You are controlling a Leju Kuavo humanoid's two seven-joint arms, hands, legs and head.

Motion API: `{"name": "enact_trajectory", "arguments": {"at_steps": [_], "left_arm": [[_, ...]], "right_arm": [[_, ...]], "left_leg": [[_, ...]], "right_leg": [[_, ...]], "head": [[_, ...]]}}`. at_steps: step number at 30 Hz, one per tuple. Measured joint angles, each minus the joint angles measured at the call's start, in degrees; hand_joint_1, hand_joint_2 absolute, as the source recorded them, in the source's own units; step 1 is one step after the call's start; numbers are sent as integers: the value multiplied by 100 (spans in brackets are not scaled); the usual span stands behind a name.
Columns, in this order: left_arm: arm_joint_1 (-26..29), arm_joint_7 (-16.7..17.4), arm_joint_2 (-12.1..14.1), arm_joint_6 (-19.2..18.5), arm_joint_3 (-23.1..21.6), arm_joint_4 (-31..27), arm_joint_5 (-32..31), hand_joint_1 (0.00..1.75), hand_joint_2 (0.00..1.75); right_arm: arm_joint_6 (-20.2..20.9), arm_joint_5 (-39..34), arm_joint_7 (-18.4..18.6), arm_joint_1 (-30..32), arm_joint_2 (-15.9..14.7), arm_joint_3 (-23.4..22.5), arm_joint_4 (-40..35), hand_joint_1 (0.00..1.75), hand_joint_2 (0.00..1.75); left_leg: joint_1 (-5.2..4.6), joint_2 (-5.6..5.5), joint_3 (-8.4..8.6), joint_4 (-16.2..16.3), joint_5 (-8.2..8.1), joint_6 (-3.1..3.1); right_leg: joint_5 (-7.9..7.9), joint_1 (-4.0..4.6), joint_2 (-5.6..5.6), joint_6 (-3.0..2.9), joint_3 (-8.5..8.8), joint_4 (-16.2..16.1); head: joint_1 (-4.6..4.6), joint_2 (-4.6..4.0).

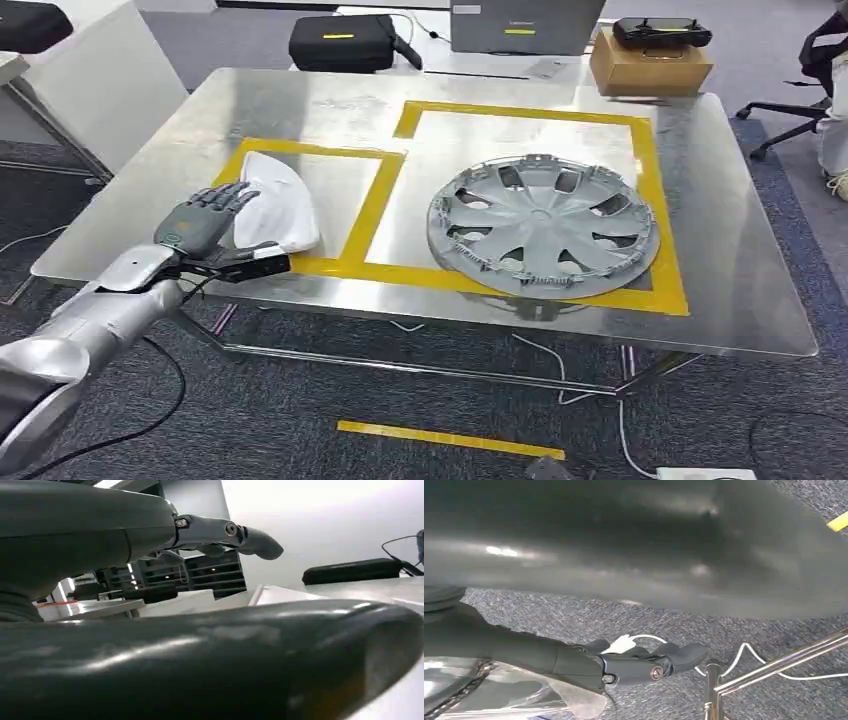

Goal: Take the parts from the cabinet and place them on the table.

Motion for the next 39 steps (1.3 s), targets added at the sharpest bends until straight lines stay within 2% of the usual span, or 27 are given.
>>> {"name": "enact_trajectory", "arguments": {"at_steps": [9, 14, 21, 30, 34, 39], "left_arm": [[1, -98, 129, 65, 0, -2, 20, 0, 0], [-4, -68, 338, 55, 41, -42, 68, 0, 0], [0, 24, 769, 116, 227, -42, 160, 0, 0], [5, 116, 933, 118, 295, -39, 157, 0, 0], [46, 173, 1089, 142, 373, -37, 179, 0, 0], [230, 335, 1281, 374, 537, -11, 280, 0, 0]], "right_arm": [[-6, -20, 0, 7, 0, 0, 0, 0, 0], [-11, -46, -11, 15, 0, 0, 0, 0, 0], [-22, -90, -15, 36, -2, -2, 0, 0, 0], [-26, -90, -15, 35, -2, -2, 0, 0, 0], [-39, -96, -15, 47, -4, -4, 0, 0, 0], [-77, -114, -15, 52, -15, -4, 0, 0, 0]], "left_leg": [[0, 0, 0, 0, 0, 0], [0, 1, 1, 0, 0, 0], [1, 0, 1, 0, 0, -1], [0, 0, 1, 0, 0, -1], [0, 1, 1, 0, 0, 0], [1, 2, 0, 0, -1, -1]], "right_leg": [[0, 0, 1, 0, -1, 0], [0, 0, 5, 0, -1, 0], [-1, 1, 1, -1, -2, 1], [0, 0, 2, -1, 4, 0], [0, 0, 6, 0, 2, 0], [-1, 1, 6, -1, 1, 0]], "head": [[0, 0], [-2, 0], [0, 0], [0, 0], [0, 0], [0, 0]]}}
